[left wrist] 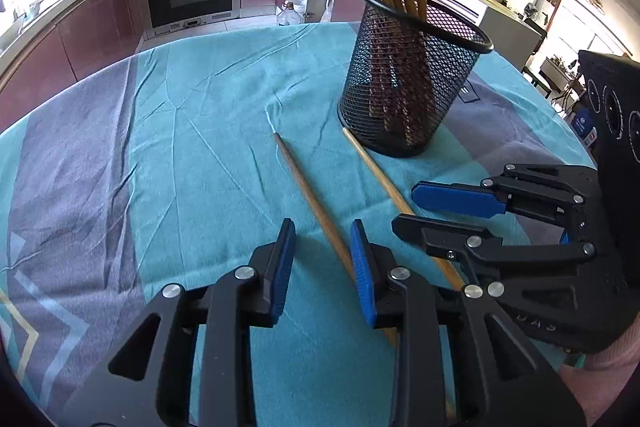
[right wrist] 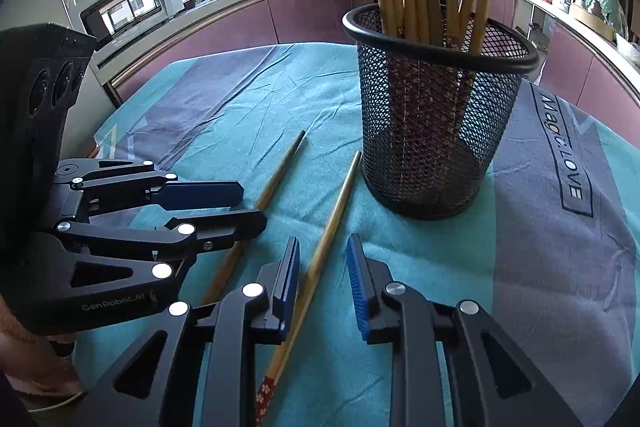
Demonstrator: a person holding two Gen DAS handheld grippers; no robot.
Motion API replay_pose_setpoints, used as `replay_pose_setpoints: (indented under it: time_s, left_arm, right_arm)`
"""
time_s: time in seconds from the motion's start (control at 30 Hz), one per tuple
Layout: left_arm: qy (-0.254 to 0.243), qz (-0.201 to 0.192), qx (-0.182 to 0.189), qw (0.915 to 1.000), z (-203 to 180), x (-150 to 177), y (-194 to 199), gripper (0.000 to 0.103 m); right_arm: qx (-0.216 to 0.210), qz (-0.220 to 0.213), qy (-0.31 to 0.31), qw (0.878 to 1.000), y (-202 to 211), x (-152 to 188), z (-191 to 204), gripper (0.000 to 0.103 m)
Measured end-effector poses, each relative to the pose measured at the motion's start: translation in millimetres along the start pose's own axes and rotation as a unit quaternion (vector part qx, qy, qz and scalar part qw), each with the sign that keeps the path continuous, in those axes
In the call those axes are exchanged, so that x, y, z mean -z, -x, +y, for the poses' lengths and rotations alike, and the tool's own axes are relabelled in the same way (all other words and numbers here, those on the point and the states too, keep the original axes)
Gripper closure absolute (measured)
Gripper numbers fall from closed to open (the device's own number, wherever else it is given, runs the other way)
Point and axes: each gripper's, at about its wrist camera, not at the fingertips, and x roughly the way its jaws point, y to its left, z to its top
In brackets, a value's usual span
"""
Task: Organize utensils
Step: 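Close the left tool on a chopstick while the right tool grasps the other chopstick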
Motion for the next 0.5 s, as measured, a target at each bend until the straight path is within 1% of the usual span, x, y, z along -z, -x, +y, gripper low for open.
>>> replay_pose_setpoints:
  time_s: [0.03, 0.2, 0.37, 0.5]
  left_arm:
    - [-0.001, -0.001, -0.004, 1.0, -0.7, -1.5, -1.3, 0.077]
    - [0.003, -0.003, -0.005, 1.0, -3.3, -3.3, -3.6, 0.089]
    - [0.01, -0.006, -0.008, 0.9999, -3.6, -1.2, -2.6, 0.09]
    - [0.014, -0.007, -0.006, 0.9999, -3.6, -0.5, -1.1, 0.092]
  right_arm:
    - [0.003, -0.001, -0.001, 1.0, -0.7, -0.3, -0.8, 0.086]
    - [0.0, -0.004, -0.012, 1.0, -2.2, -1.7, -6.1, 0.094]
    - [-0.012, -0.004, -0.022, 1.0, 0.0, -0.8, -10.3, 0.096]
    - [-0.023, -0.004, -0.029, 0.999, 4.0, 1.8, -13.8, 0.098]
